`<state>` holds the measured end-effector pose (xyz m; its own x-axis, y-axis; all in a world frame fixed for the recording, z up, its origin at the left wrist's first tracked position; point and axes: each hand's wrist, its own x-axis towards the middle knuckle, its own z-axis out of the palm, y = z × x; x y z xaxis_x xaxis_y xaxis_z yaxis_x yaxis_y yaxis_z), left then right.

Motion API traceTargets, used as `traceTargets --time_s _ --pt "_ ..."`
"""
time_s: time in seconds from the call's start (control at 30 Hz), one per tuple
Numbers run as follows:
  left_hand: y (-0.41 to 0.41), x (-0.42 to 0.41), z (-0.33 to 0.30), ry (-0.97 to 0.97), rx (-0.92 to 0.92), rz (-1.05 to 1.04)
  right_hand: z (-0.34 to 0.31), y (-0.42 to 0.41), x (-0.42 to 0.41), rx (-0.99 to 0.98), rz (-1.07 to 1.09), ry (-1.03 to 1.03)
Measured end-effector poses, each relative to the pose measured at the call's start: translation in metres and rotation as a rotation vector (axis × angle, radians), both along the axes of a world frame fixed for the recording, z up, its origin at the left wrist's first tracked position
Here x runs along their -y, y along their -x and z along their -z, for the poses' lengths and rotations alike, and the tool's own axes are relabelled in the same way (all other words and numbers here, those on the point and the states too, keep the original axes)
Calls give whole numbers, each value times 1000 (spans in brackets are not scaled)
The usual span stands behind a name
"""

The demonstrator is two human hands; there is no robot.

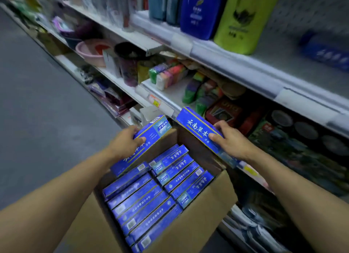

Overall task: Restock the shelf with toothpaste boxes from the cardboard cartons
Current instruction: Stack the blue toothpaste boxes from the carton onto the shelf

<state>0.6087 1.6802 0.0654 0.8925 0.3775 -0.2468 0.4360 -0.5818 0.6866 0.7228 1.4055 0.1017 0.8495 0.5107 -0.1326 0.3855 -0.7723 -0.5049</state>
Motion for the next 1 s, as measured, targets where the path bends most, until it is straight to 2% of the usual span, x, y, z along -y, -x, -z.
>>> traceTargets --time_s 0.27,0.4,0.57,0.77,0.9,1.0 --pt "-10 43 -100 -63 193 312 -103 51 75 213 128 35" --pt "-19 75 -138 -86 279 450 -136 76 119 307 232 -3" --pt "-38 126 -175 -115 354 591 -165 88 180 409 361 56" --pt "-78 194 -208 -198 391 715 -188 73 252 442 530 116" --pt "-120 236 -226 -247 479 778 -194 47 296 432 592 156" --pt "-156 268 -235 -327 474 806 -196 21 325 426 611 221"
